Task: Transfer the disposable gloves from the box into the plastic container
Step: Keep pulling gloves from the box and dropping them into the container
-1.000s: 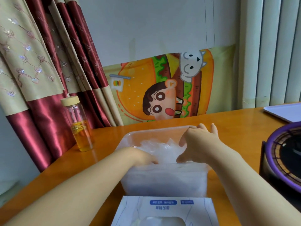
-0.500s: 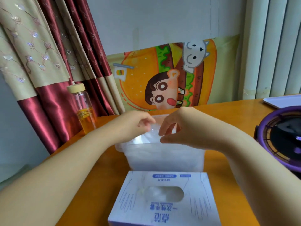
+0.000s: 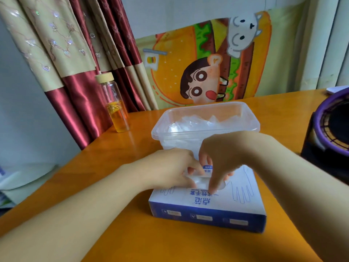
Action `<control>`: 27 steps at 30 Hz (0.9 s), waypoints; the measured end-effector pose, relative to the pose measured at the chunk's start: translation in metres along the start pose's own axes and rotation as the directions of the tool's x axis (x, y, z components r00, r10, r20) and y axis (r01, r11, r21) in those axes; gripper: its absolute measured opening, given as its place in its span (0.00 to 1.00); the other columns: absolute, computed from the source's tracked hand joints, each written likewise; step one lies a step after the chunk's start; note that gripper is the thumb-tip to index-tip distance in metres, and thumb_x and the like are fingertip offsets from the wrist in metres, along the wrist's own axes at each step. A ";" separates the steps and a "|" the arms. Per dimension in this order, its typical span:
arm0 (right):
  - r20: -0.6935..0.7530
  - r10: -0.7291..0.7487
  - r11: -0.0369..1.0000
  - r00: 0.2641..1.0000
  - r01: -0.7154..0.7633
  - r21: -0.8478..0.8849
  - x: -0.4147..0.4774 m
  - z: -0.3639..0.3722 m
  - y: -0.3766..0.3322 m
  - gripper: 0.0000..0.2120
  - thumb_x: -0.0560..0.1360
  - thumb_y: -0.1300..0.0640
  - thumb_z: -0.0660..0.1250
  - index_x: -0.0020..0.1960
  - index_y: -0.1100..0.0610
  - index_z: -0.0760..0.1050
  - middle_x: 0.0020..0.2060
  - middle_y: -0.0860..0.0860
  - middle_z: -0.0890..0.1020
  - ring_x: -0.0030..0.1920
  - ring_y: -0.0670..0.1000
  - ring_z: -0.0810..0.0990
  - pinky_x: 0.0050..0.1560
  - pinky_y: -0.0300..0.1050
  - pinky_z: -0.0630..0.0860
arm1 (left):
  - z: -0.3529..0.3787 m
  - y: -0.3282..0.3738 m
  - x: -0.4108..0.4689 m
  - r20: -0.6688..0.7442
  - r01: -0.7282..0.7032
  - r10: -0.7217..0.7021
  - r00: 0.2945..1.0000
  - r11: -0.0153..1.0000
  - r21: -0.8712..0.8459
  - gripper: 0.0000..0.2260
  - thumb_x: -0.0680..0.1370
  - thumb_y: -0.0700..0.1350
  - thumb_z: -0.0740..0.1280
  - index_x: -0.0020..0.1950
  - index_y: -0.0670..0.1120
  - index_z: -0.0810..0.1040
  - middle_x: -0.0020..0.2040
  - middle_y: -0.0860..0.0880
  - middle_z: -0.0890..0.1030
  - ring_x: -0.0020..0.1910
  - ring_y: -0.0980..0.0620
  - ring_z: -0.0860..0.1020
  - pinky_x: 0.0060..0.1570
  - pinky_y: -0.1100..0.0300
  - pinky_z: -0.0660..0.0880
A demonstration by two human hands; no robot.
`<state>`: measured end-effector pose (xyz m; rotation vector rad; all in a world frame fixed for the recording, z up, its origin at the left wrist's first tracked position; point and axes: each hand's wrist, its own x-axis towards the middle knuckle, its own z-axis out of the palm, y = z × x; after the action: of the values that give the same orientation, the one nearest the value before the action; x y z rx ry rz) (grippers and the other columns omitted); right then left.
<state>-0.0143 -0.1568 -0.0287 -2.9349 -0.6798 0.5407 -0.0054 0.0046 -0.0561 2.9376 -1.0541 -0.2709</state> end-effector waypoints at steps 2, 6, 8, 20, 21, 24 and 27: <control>0.028 0.023 1.000 0.999 -0.023 -0.014 0.001 0.000 0.000 0.34 0.57 0.39 0.79 0.58 0.51 0.76 0.41 0.49 0.84 0.29 0.42 0.81 0.34 0.37 0.75 | -0.001 -0.001 -0.001 0.018 -0.015 0.015 1.000 0.999 -0.045 0.15 0.76 0.55 0.68 0.63 0.60 0.77 0.55 0.58 0.74 0.48 0.58 0.74 0.47 0.61 0.75; 0.057 0.023 1.000 0.998 -0.022 -0.023 0.004 0.001 -0.002 0.39 0.55 0.37 0.79 0.60 0.53 0.76 0.36 0.48 0.84 0.31 0.43 0.82 0.38 0.39 0.78 | -0.004 -0.001 -0.004 0.036 -0.020 0.022 0.999 0.999 -0.040 0.14 0.78 0.53 0.66 0.63 0.60 0.77 0.57 0.57 0.72 0.51 0.58 0.73 0.50 0.64 0.73; 0.065 0.016 0.999 0.998 -0.013 -0.045 0.007 0.003 -0.003 0.39 0.55 0.35 0.78 0.60 0.54 0.76 0.39 0.48 0.84 0.32 0.43 0.82 0.38 0.39 0.77 | -0.003 0.000 -0.004 0.050 -0.025 0.028 0.998 0.999 -0.047 0.12 0.78 0.51 0.66 0.61 0.59 0.79 0.55 0.58 0.71 0.51 0.59 0.73 0.49 0.65 0.71; 0.107 0.018 0.999 0.994 -0.021 0.026 0.016 0.007 0.003 0.37 0.55 0.37 0.79 0.58 0.51 0.73 0.46 0.49 0.84 0.35 0.45 0.83 0.36 0.37 0.75 | 0.017 0.005 0.012 0.060 -0.013 0.006 0.998 0.992 0.124 0.03 0.77 0.51 0.67 0.45 0.54 0.79 0.54 0.54 0.78 0.47 0.56 0.78 0.39 0.67 0.73; 0.112 0.014 0.999 0.994 -0.018 0.037 0.017 0.008 0.004 0.36 0.56 0.37 0.79 0.58 0.50 0.72 0.47 0.50 0.84 0.35 0.46 0.82 0.37 0.37 0.76 | 0.017 0.006 0.009 0.031 -0.025 0.021 0.999 0.993 0.113 0.03 0.78 0.50 0.66 0.45 0.55 0.78 0.53 0.54 0.77 0.47 0.56 0.78 0.38 0.68 0.72; 0.146 0.002 0.998 0.989 -0.012 0.069 0.017 0.008 0.006 0.37 0.58 0.39 0.79 0.61 0.48 0.68 0.51 0.50 0.81 0.37 0.46 0.81 0.39 0.37 0.76 | 0.006 0.004 -0.002 -0.053 -0.021 0.016 0.998 0.994 -0.104 0.05 0.78 0.50 0.66 0.50 0.53 0.81 0.50 0.58 0.73 0.49 0.58 0.75 0.42 0.67 0.71; 0.164 0.000 0.995 0.987 -0.015 0.094 0.019 0.007 0.006 0.42 0.58 0.40 0.79 0.66 0.48 0.64 0.53 0.50 0.80 0.43 0.48 0.82 0.38 0.37 0.77 | 0.003 -0.001 -0.012 -0.133 -0.010 -0.029 0.991 0.959 -0.283 0.03 0.78 0.48 0.66 0.50 0.54 0.80 0.46 0.59 0.71 0.47 0.60 0.73 0.45 0.71 0.70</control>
<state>0.0014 -0.1544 -0.0427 -2.8285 -0.6398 0.7988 -0.0143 0.0126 -0.0569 2.6633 -0.8988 -0.1992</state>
